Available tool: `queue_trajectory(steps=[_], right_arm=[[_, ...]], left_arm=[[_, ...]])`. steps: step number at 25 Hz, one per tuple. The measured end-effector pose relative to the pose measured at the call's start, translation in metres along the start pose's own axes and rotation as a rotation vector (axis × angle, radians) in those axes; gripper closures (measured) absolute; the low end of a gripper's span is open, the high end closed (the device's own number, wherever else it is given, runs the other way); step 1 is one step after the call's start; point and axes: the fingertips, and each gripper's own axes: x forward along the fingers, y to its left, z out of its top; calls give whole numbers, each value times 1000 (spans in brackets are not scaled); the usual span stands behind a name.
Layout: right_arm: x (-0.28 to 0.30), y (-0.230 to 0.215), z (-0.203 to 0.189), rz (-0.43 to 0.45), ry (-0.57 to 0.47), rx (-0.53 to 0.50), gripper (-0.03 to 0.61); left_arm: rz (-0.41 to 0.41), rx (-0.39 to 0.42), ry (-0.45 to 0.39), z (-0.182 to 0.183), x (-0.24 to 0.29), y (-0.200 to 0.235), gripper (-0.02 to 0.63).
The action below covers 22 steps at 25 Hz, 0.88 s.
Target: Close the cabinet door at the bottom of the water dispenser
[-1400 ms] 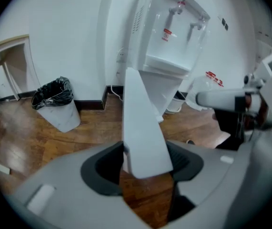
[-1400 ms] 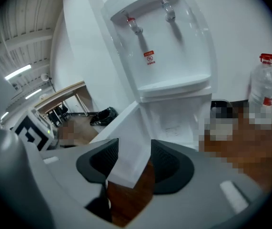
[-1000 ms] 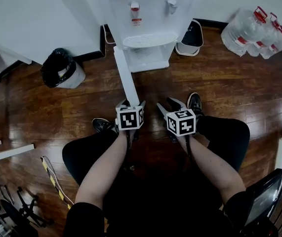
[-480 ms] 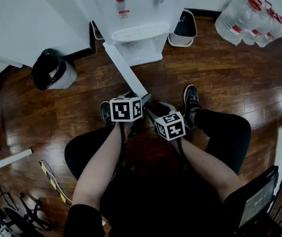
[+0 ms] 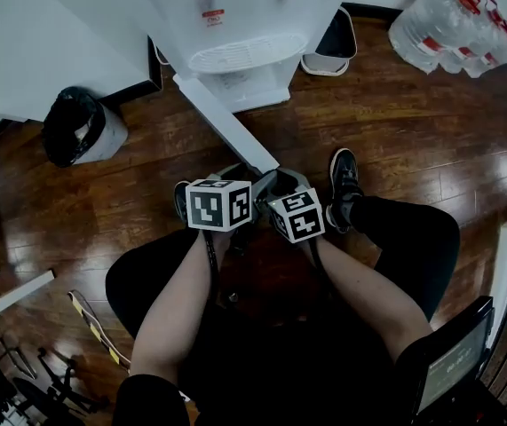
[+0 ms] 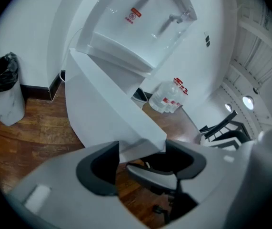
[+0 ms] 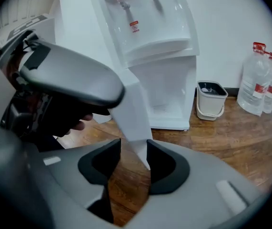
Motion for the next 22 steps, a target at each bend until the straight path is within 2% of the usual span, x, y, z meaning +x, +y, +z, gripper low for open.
queue_trajectory(steps=[3,6,11,14,19,22], right_arm=[[1,-22,5,-44,-47,44,411],[1,-45,12,-88,-81,34,411],[2,-49,18,-85,-98,-14,379],[4,-56,27,-89,-108,-23,331],[6,-81,40,-108,-130,18,330],[8,-92,48,-125,-143,23,330]], left_arm=[[11,-51,-64,15,-11,9,291],[91,-88,-163,42,-17,36,299],[130,-189,-338,86,-8,61,310],[147,-133,-363,101,2,58,313],[99,5,-334,105,11,44,310],[94,-27,-326,101,10,57,306]])
